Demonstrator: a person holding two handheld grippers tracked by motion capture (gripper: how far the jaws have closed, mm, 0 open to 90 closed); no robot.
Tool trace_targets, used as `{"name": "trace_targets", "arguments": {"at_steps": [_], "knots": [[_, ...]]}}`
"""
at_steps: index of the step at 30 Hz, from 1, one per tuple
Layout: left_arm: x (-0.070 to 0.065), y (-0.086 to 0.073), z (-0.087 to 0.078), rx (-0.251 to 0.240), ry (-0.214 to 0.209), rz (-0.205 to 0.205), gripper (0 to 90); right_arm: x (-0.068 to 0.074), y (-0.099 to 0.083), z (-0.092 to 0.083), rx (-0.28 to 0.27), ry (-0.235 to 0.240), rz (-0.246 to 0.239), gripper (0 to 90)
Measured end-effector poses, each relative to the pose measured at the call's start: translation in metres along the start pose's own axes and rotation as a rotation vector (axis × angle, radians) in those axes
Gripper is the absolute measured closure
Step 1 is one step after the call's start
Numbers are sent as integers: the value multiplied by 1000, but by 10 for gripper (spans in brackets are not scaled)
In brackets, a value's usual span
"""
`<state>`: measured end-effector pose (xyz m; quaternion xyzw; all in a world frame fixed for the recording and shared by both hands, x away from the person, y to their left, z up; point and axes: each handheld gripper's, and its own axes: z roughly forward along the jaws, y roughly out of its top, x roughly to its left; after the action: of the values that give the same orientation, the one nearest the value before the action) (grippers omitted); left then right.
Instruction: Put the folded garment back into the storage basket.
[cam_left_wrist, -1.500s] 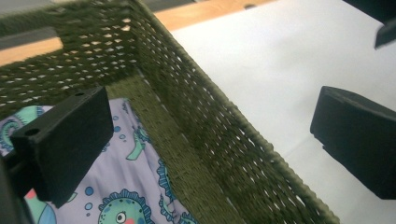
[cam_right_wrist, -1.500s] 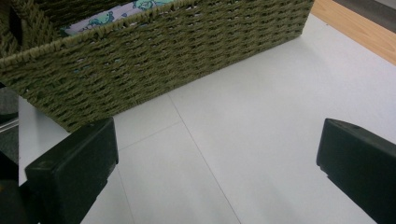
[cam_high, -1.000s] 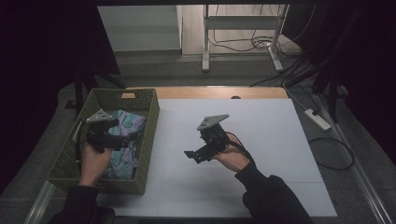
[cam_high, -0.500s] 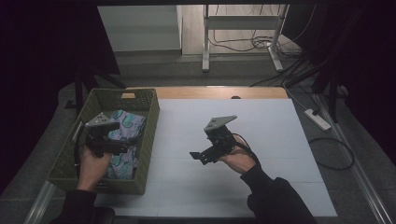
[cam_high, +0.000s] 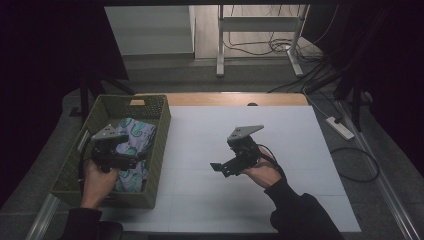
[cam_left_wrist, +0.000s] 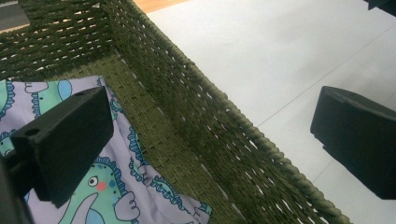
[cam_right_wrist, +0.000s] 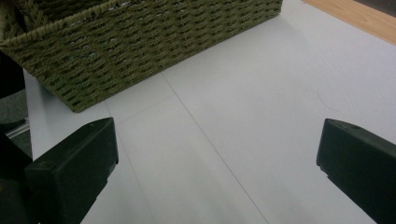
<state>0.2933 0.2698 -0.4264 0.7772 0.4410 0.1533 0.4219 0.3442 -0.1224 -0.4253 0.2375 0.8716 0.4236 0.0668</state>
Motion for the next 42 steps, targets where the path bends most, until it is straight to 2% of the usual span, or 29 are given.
{"name": "trace_targets", "arguments": {"at_steps": [14, 19, 22, 31, 35, 42], "knots": [[-6, -4, -9, -12, 7, -14, 0, -1, -15, -23, -6, -33, 3, 0], [-8, -7, -12, -20, -9, -20, 0, -3, -21, -32, -7, -47, 17, 0], [-10, -8, -14, -13, 3, -17, 0, -4, -25, -38, -11, -45, 34, 0], [-13, -13, -23, -15, 5, -35, 0, -6, -34, -53, -33, -49, 57, 0], [-14, -15, -26, -10, 3, -38, 0, -5, -37, -58, -25, -48, 69, 0], [-19, -21, -31, -3, 25, -31, 0, -5, -43, -65, -21, -65, 78, 0]]}}
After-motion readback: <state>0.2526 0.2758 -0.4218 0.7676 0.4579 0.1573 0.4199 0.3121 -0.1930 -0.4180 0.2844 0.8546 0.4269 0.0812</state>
